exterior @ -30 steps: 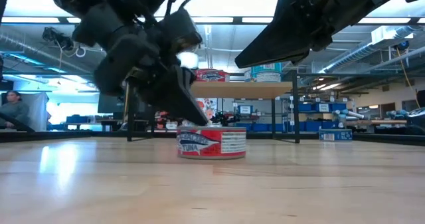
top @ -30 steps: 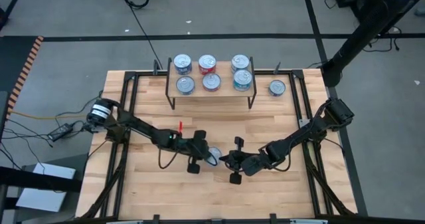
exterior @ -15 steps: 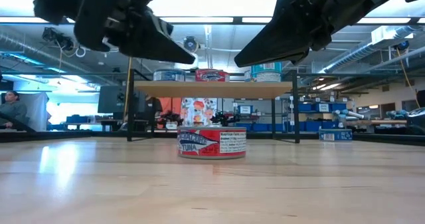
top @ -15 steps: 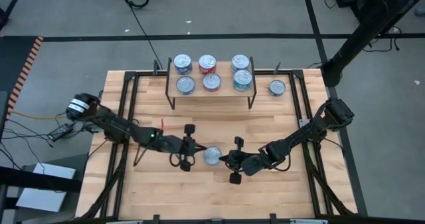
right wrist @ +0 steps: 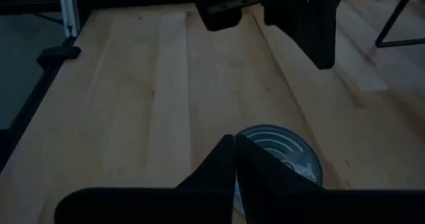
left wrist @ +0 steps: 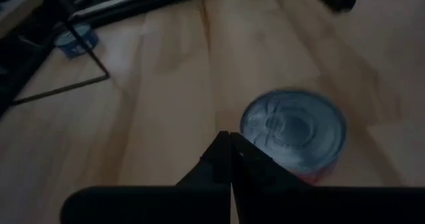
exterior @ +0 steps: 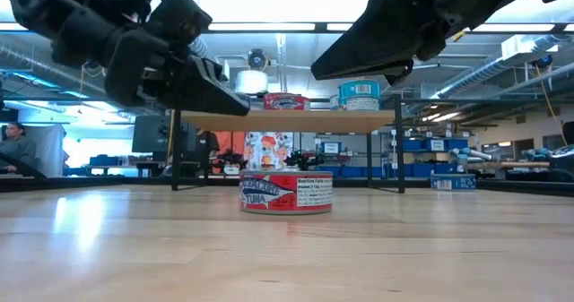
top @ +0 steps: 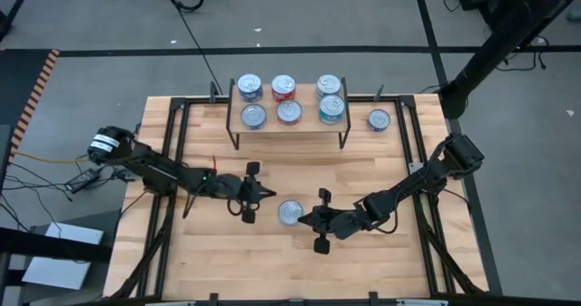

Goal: Stack canned seafood by type on shelf
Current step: Stack the red tuna can on top of the red tuna can on the shelf

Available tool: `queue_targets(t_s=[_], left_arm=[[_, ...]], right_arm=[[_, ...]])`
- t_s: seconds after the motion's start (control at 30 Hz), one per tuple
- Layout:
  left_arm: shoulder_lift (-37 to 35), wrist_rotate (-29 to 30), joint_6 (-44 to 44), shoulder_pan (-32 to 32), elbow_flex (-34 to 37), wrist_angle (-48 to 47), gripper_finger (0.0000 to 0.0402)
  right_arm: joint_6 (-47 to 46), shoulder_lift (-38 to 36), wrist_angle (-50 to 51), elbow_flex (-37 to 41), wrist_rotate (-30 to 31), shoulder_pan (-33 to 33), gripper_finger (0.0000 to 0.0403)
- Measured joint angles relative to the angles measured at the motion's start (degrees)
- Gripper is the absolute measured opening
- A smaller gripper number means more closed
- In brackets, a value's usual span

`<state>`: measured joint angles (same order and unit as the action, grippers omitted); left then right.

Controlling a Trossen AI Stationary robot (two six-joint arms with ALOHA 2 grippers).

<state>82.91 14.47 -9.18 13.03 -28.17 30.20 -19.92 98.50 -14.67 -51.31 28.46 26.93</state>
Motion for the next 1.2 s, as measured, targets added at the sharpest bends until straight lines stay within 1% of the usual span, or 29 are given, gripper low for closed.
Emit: queue_targets(t_s=[0.07,0.13,0.2,0.37,0.6,0.7,0.8,1.03,1.13,1.2], left_arm=[[0.9,-2.6,0.8,-1.1,1.1,4.0,0.0001],[2.2,-5.0,1.3,-1.9,2.1,6.9,0.0001],[3.5,-6.1,1.3,-2.6,2.3,8.1,0.0001],[6.3,-6.3,1.2,-4.2,2.4,8.2,0.0001],[11.3,-5.5,0.6,-6.6,2.2,14.0,0.0001],[14.2,-6.1,0.6,-7.1,1.9,16.9,0.0001],[17.0,-7.4,0.2,-7.1,1.0,17.1,0.0001],[19.9,-7.6,0.2,-7.0,-1.5,17.2,0.0001],[19.9,-7.6,0.3,-7.0,-1.5,17.2,0.0001],[19.9,-7.5,0.4,-7.0,-1.5,17.1,0.0001]], right_arm=[[0.0,0.0,0.1,0.0,-0.6,-0.3,0.0015],[0.0,0.0,0.3,0.0,-2.7,-0.6,0.0007],[-0.1,0.2,0.2,0.0,-4.5,-0.8,0.0006],[-0.1,2.7,0.1,0.0,-8.8,-1.2,0.0004],[-1.2,6.6,2.5,-0.1,-13.5,-2.0,0.0004],[-2.1,7.3,2.8,-0.2,-13.6,-2.2,0.0004],[-2.9,7.3,2.9,-0.2,-15.0,-2.7,0.0004],[-3.0,7.3,2.7,-0.2,-16.2,-3.0,0.0004],[-2.6,7.3,3.2,-1.0,-14.2,-3.0,0.0004],[-2.0,7.3,5.8,-2.3,-12.8,-2.9,0.0004]])
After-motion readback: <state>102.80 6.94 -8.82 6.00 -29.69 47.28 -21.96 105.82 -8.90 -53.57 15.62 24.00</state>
